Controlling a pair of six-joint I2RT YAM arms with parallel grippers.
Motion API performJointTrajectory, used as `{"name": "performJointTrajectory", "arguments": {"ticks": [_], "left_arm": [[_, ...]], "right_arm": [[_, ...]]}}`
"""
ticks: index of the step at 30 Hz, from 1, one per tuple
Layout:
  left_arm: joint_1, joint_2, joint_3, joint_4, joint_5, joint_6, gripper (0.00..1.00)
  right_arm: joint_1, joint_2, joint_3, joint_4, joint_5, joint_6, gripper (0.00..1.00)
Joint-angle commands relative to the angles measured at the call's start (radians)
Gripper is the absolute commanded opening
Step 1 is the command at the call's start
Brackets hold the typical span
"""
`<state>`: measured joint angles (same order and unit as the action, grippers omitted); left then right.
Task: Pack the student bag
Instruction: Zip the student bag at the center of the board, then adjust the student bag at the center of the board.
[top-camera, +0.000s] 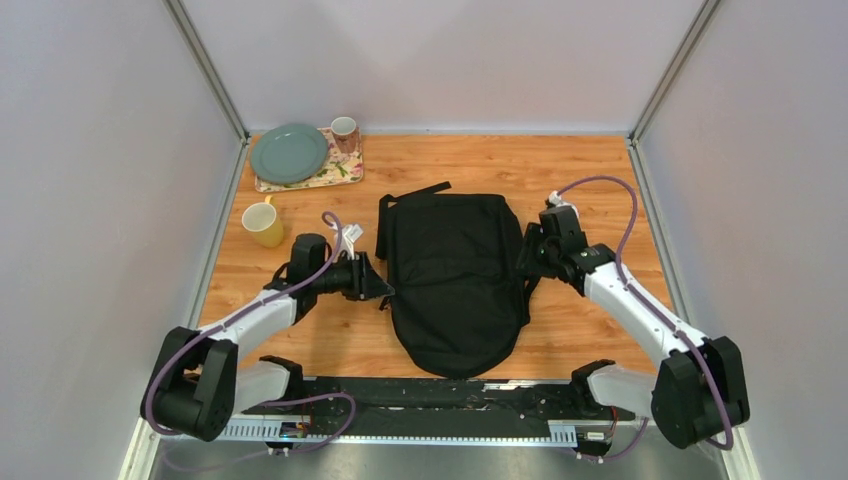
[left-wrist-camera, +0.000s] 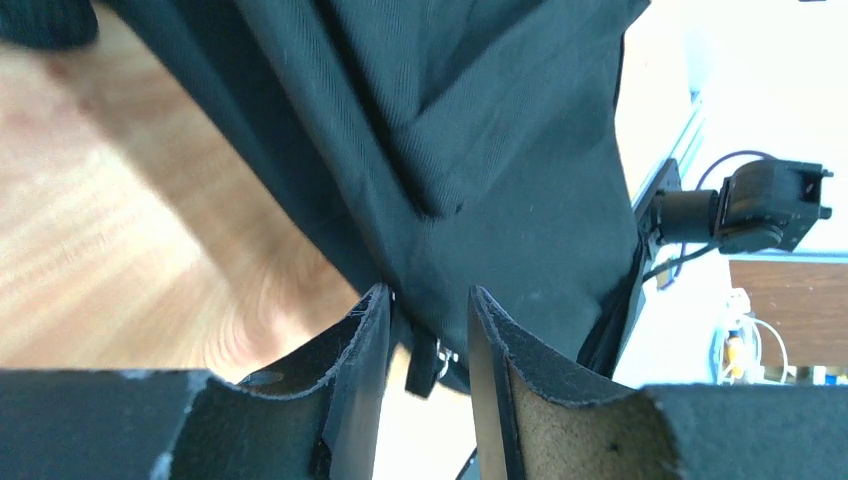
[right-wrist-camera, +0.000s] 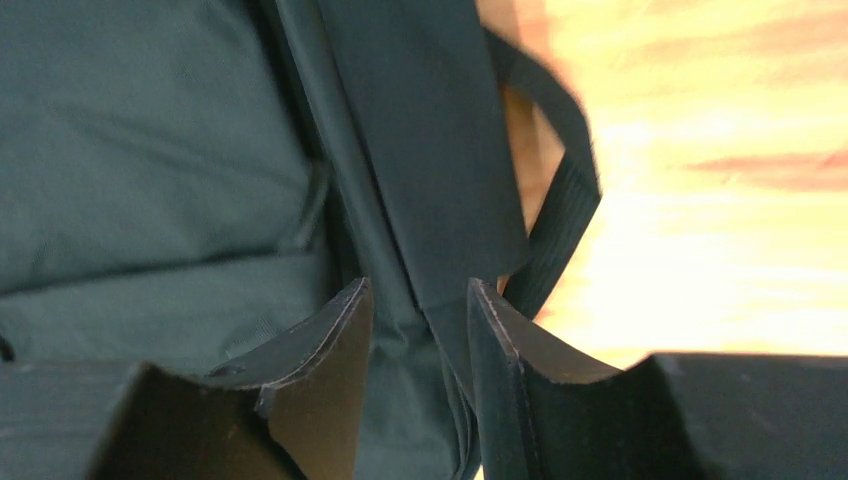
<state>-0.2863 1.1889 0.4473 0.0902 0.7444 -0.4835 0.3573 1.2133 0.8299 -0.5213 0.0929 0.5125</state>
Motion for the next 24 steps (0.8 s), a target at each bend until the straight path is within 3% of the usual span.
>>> {"name": "performJointTrajectory", "arguments": {"ticks": [1, 6, 14, 20, 24], "left_arm": [[0.003, -0.035, -0.113, 0.109, 0.036, -0.085, 0.42], [-0.054, -0.008, -0.188, 0.310, 0.066, -0.174, 0.41], [-0.108, 0.207, 0.023, 0.367, 0.055, -0.219, 0.40], [-0.108, 0.339, 0.214, 0.217, 0.049, -0.155, 0.40], [-0.108, 0.280, 0.177, 0.171, 0.046, -0.138, 0.40]], "right_arm": [[-0.001, -0.092, -0.135, 0.035, -0.186, 0.102, 0.43], [0.000, -0.135, -0.293, 0.208, -0.321, 0.213, 0.43], [0.061, -0.025, -0.318, 0.374, -0.421, 0.307, 0.43], [0.080, 0.043, -0.192, 0.307, -0.325, 0.262, 0.44], [0.078, 0.074, -0.086, 0.173, -0.204, 0.175, 0.44]]}}
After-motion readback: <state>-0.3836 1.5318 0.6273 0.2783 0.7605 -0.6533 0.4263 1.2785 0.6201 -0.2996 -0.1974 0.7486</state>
